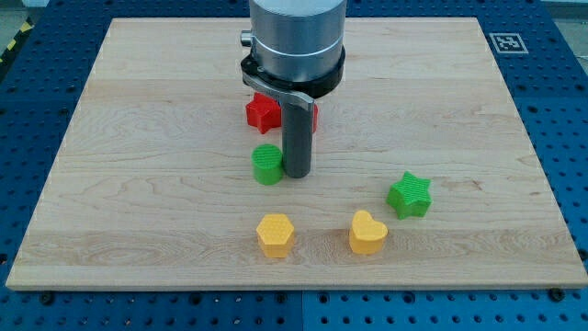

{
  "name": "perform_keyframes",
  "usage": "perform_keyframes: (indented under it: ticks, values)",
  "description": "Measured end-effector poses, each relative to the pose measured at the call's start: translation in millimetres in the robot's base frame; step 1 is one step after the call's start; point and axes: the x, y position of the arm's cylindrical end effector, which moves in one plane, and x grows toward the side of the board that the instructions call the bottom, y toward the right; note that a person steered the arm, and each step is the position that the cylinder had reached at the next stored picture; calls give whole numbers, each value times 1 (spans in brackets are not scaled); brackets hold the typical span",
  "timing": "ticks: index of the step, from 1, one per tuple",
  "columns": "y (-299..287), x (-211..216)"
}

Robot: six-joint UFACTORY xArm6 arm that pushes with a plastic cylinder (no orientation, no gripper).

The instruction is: Move the green circle to the top left corner

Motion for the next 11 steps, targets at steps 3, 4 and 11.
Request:
perform_keyframes:
  ticks: [3,4,11]
  values:
    - [-79,-6]
    - [-75,19]
    - [-160,-65]
